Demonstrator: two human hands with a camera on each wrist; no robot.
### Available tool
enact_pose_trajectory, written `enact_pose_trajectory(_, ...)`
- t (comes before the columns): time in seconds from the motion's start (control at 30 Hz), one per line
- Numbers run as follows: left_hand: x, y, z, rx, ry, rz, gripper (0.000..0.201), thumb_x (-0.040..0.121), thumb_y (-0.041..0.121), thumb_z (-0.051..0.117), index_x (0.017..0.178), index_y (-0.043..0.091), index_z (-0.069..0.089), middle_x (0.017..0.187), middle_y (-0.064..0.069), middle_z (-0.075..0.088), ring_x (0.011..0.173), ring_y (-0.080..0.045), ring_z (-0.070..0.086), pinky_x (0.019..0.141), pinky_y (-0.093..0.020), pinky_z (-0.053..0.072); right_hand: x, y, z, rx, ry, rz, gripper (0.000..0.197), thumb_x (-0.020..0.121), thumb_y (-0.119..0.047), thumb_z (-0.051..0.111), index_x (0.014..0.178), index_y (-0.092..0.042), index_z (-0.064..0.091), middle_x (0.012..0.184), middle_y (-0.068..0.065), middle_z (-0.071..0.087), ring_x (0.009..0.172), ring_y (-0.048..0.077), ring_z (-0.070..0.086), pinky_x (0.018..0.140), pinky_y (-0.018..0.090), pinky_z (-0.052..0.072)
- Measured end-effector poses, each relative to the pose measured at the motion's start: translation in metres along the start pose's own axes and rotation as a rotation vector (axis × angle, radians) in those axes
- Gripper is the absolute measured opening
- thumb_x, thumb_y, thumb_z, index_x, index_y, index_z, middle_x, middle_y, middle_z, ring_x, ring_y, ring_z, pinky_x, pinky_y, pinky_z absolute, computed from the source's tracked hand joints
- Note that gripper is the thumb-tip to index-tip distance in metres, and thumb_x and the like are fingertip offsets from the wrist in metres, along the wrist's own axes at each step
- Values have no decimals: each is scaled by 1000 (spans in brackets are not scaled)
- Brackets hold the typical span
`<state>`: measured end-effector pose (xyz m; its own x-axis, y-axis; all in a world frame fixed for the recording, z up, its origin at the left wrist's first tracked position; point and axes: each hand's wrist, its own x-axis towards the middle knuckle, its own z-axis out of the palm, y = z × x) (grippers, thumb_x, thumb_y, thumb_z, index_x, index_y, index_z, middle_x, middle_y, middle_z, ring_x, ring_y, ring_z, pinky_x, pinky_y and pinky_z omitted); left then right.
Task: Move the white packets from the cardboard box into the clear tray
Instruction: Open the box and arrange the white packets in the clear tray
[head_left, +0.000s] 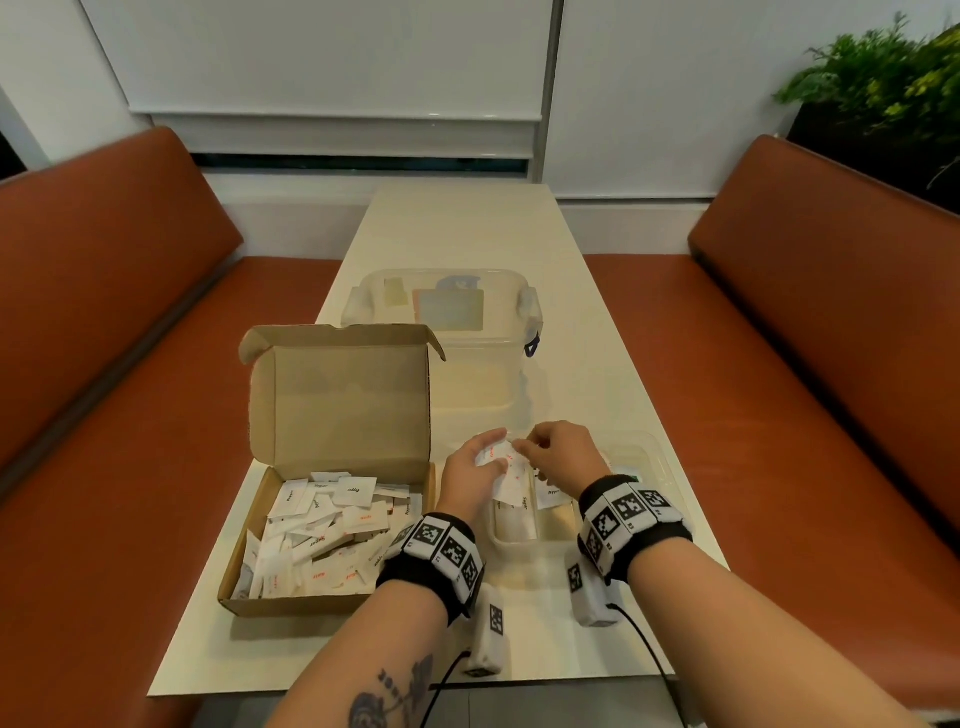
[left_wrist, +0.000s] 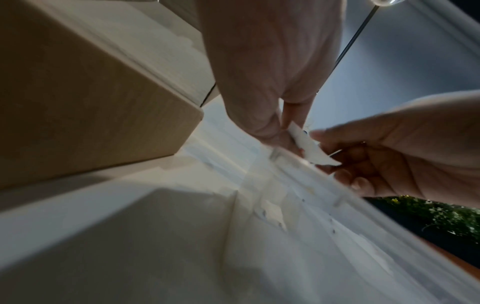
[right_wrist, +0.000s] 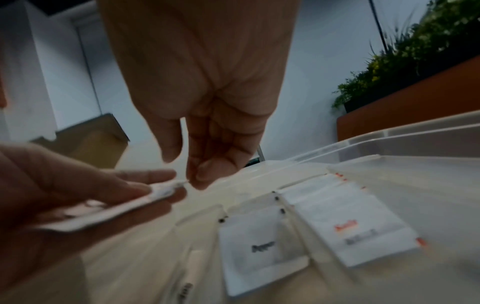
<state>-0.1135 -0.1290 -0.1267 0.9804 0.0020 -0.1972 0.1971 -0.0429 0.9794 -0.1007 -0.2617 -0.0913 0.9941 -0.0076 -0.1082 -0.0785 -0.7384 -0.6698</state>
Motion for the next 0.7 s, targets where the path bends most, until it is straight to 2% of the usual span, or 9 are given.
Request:
enact_pose_trajectory(0.07, 1, -1, -2, -14, -3, 10, 43, 88, -4, 57, 115, 28, 62, 120, 5, 55, 116, -9, 47, 104, -26, 37, -2, -2, 1, 89, -4, 10, 14, 85, -21, 67, 80, -9, 63, 69, 2, 59, 59, 13, 56, 59, 25, 52)
enact_pose_trajectory(0.13, 1, -2, -4, -35, -15, 20, 45, 87, -3, 59, 112, 34, 61, 121, 7, 53, 117, -6, 43, 101, -22, 35, -5, 0, 0, 169, -6, 26, 12, 82, -13, 70, 76, -10, 60, 67, 1, 57, 55, 11, 54, 50, 19, 47)
enact_pose_trajectory(0.27, 1, -2, -3, -65, -17, 23, 43, 89, 0, 59, 111, 37, 61, 121, 8, 53, 118, -7, 45, 98, -22, 37, -7, 1, -3, 261, -2, 45, 14, 81, -8, 68, 71, -11, 58, 70, 4, 58, 63, 14, 55, 51, 18, 48)
enact_pose_trajectory(0.33, 1, -1, -2, -85, -11, 9, 41, 90, 1, 57, 108, 38, 62, 121, 6, 55, 119, -14, 51, 102, -31, 43, -7, 1, -3, 276, -3, 52, 14, 84, -7, 65, 73, -10, 57, 72, 6, 59, 64, 15, 57, 52, 19, 49)
enact_pose_trajectory(0.4, 0, -1, -2, -106, -9, -3, 43, 90, -2, 56, 108, 37, 62, 122, 1, 58, 114, -21, 58, 100, -39, 48, -6, 3, -4, 302, 6, 66, 12, 87, -6, 61, 77, -9, 55, 73, 7, 61, 61, 15, 60, 55, 21, 50)
enact_pose_trajectory(0.57, -2, -2, -2, -127, -6, -5, 45, 87, -6, 57, 109, 34, 63, 114, 0, 61, 105, -22, 62, 90, -35, 53, -4, 10, -6, 383, 81, 108, 9, 91, -4, 55, 83, -7, 53, 75, 16, 67, 57, 17, 61, 53, 20, 53)
enact_pose_trajectory(0.63, -3, -2, -2, -129, 9, -12, 44, 87, -6, 57, 108, 32, 63, 117, -2, 61, 106, -20, 60, 91, -31, 52, -4, 13, -10, 402, 115, 111, 5, 90, -2, 54, 87, -5, 56, 74, 14, 67, 56, 15, 61, 52, 19, 53)
enact_pose_trajectory(0.7, -4, -2, -2, -125, 17, -27, 43, 87, -6, 57, 110, 30, 64, 121, -3, 59, 111, -22, 58, 96, -35, 49, -5, 17, -16, 411, 105, 114, 7, 90, -1, 54, 91, -6, 59, 76, 13, 67, 58, 15, 61, 52, 19, 52)
